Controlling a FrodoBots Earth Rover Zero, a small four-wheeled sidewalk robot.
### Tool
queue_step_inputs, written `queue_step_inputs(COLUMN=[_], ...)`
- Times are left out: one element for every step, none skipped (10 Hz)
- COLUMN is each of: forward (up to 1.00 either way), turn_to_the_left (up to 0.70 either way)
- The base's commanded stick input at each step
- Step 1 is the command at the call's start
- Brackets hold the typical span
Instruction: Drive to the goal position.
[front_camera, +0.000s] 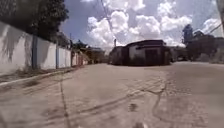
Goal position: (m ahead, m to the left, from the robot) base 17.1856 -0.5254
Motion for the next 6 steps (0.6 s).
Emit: queue_step_inputs(forward=[0.85,0.85,0.85,0.85,0.85,0.85], turn_to_the_left=[0.12,0.27,0.34,0.29,0.17,0.01])
